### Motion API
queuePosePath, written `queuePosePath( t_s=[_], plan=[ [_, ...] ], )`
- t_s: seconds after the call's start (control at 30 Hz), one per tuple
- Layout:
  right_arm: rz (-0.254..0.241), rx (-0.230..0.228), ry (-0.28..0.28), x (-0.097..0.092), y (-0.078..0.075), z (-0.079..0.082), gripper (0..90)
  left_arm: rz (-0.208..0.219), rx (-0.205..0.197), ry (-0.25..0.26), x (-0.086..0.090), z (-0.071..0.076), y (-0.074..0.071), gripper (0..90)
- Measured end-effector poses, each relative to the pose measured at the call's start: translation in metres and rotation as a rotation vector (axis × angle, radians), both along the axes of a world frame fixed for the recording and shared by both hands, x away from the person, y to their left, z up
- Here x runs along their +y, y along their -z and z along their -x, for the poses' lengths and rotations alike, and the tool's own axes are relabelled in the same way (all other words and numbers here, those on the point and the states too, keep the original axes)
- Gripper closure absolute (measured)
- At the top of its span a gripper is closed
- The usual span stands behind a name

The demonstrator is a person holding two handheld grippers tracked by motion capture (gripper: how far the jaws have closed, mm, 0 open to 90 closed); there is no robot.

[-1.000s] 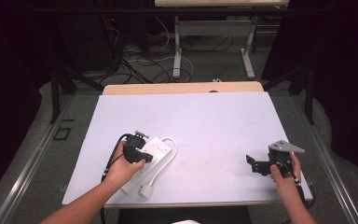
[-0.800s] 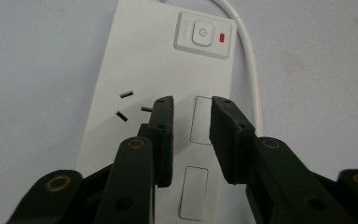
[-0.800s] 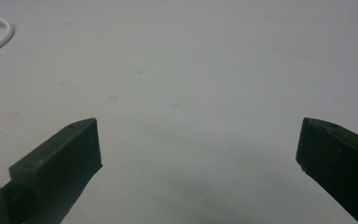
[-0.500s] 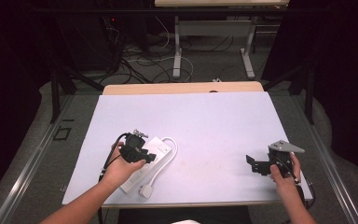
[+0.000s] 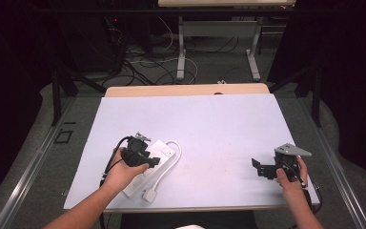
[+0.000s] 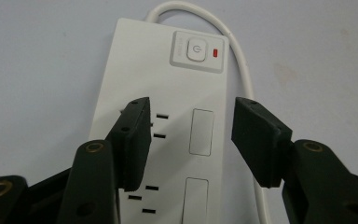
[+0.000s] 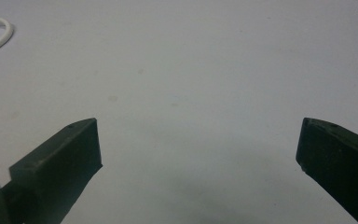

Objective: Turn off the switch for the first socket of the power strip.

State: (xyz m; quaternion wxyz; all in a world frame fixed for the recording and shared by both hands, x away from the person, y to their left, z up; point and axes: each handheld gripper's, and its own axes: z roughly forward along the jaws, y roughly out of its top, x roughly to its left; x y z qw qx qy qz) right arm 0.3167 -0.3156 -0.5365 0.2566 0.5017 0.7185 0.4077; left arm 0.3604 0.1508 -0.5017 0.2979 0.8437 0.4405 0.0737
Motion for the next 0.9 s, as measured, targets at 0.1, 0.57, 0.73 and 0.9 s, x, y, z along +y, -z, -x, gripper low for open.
queuePosePath(
  t_s=[0.1, 0.57, 0.73, 0.9],
  plan=[
    [0.001, 0.0, 0.0, 0.0, 0.0, 0.0, 0.0, -0.012, -0.015, 0.001, 0.002, 0.001, -0.001, 43.2],
    [0.0, -0.005, 0.0, 0.0, 0.0, 0.0, 0.0, 0.085, -0.078, -0.058, 0.023, 0.004, -0.006, 27.0],
    [-0.004, 0.002, -0.005, 0.0, -0.001, 0.0, 0.0, 0.121, -0.084, -0.071, 0.03, 0.007, -0.009, 15.8],
    [-0.005, -0.002, 0.0, 0.001, 0.0, 0.0, 0.0, 0.135, -0.121, -0.093, 0.035, 0.01, -0.013, 2.0]
  ],
)
